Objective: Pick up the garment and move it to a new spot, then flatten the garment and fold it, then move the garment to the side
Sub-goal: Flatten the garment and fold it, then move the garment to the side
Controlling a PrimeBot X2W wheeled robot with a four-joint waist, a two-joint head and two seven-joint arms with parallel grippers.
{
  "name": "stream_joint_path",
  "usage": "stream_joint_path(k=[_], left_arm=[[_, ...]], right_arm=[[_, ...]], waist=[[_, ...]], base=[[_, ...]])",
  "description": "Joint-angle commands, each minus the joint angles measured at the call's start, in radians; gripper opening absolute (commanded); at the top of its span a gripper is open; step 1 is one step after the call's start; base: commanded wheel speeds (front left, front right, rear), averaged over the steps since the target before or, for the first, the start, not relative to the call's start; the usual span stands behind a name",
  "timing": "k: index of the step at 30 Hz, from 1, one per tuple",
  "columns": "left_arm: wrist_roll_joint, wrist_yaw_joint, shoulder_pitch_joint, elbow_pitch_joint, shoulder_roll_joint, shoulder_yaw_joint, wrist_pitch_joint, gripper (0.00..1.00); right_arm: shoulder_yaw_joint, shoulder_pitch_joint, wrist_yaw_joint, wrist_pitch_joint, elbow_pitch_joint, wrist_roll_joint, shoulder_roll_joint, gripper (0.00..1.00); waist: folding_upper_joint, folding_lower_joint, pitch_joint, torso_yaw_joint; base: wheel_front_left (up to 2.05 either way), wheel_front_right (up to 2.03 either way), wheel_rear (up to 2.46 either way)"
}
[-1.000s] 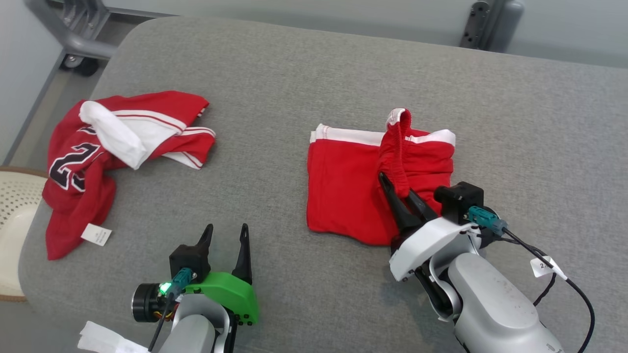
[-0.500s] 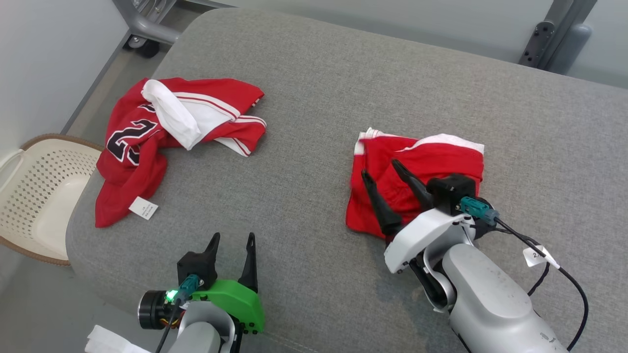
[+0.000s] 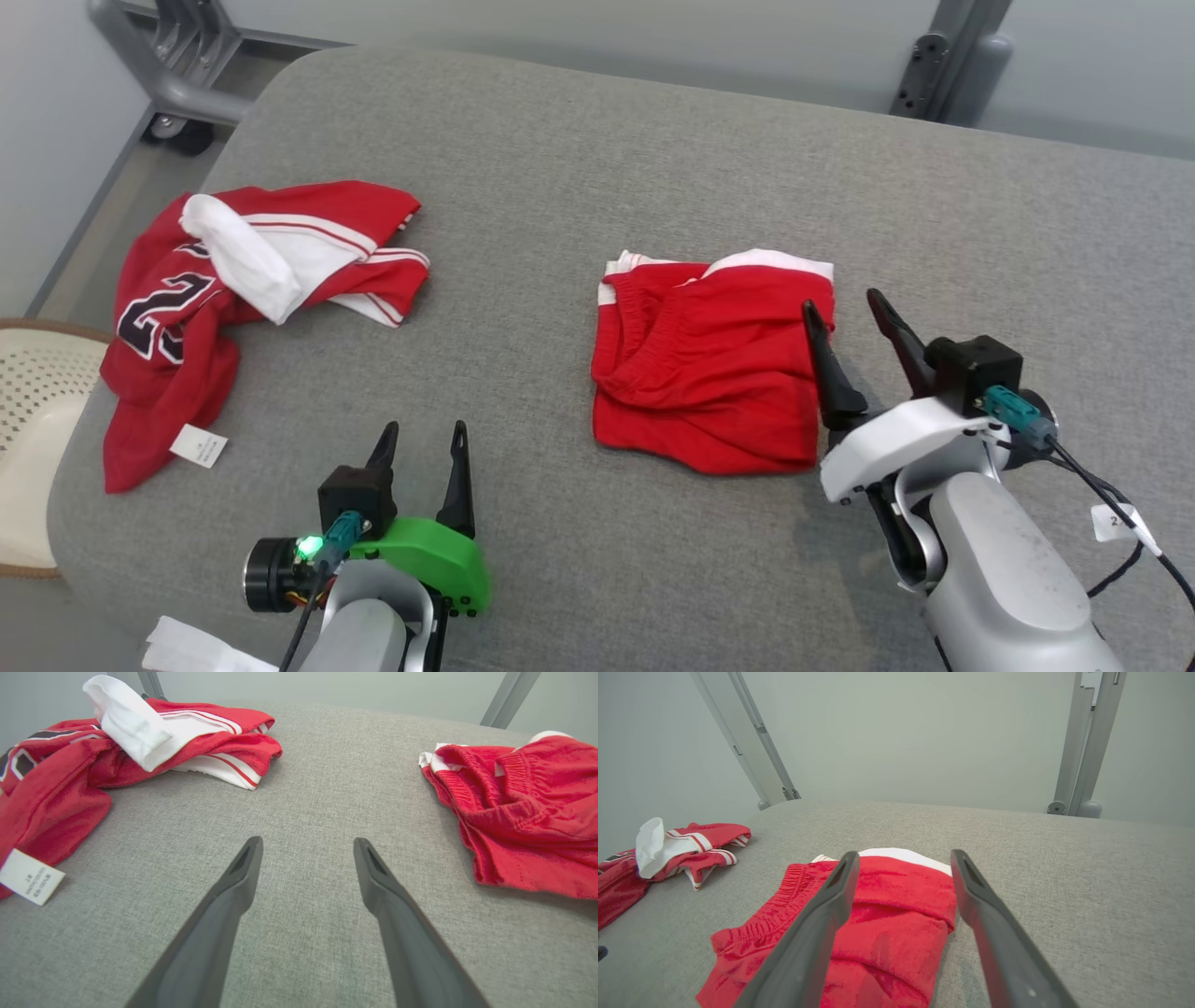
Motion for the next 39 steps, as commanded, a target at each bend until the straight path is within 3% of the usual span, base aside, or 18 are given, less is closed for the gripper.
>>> stream_joint_path(k=[1,13,23,39], left_arm=[[0.006,0.002,0.009,-0.007,0.003,0.011,0.0,1.0],[0.086,-0.001,0.047,-0.049,0.003,0.104,0.0,1.0],[0.14,-0.015,0.132,-0.088,0.003,0.179,0.0,1.0],[0.17,-0.039,0.238,-0.117,0.003,0.245,0.0,1.0]], right_arm=[[-0.025,0.02,0.0,0.0,-0.015,-0.021,-0.002,1.0],[-0.185,0.124,0.0,0.0,-0.04,-0.068,-0.002,1.0],[-0.177,0.191,0.0,0.0,-0.045,-0.058,-0.002,1.0],[-0.149,0.252,0.0,0.0,-0.042,-0.015,-0.002,1.0]], waist=[[-0.0001,0.0,-0.008,-0.047],[-0.0001,0.0,-0.026,-0.176],[-0.0001,0.0,-0.083,-0.243],[-0.0001,0.0,-0.16,-0.285]], base=[[0.0,0.0,0.0],[0.0,0.0,0.0],[0.0,0.0,0.0],[0.0,0.0,0.0]])
